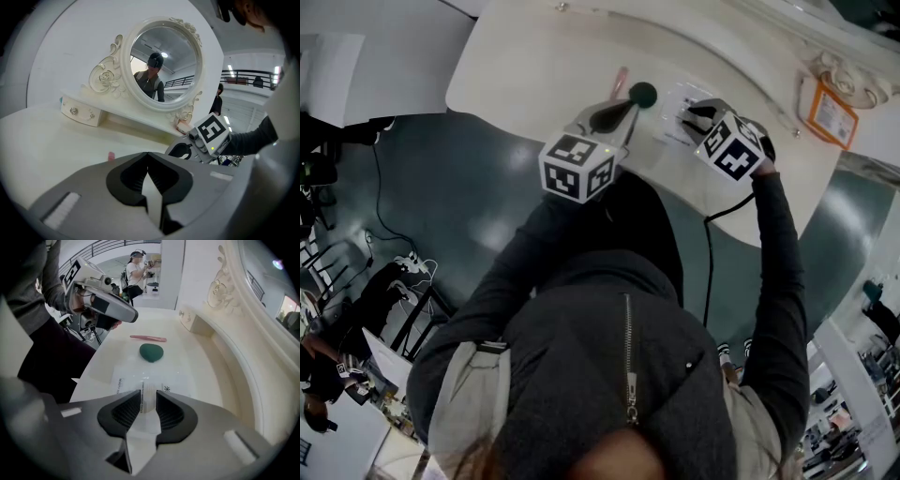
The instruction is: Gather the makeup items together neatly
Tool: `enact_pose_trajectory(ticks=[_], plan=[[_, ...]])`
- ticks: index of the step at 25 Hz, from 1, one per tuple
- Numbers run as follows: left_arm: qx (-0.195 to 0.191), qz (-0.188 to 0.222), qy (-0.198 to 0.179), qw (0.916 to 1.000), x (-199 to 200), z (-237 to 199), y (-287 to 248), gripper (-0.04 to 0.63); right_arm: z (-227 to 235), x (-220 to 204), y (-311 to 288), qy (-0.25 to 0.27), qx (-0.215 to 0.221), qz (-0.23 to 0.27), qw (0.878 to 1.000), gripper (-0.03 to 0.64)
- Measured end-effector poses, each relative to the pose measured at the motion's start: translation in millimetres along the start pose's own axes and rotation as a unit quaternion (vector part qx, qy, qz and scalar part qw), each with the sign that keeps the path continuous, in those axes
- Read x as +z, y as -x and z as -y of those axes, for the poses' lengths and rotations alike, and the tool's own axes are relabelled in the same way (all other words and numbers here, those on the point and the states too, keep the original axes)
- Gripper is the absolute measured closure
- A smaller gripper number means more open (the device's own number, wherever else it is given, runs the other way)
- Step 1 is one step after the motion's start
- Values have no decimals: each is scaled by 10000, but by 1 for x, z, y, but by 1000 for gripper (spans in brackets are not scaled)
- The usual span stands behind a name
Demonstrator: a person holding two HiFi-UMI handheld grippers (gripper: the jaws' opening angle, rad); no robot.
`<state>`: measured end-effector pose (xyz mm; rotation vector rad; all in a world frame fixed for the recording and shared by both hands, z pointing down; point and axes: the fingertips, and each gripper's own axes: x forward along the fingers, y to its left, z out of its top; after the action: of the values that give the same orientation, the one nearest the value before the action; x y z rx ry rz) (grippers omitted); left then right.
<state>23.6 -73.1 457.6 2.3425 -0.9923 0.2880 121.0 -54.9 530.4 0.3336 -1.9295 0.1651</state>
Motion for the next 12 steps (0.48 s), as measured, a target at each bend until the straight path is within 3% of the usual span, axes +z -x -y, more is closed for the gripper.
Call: enact_pose_trajectory(ticks=[12], plan=[[-32,-1,-17,10000,-2,3,-3,586,1,-3,-3,-25,-77,-11,10000,474]])
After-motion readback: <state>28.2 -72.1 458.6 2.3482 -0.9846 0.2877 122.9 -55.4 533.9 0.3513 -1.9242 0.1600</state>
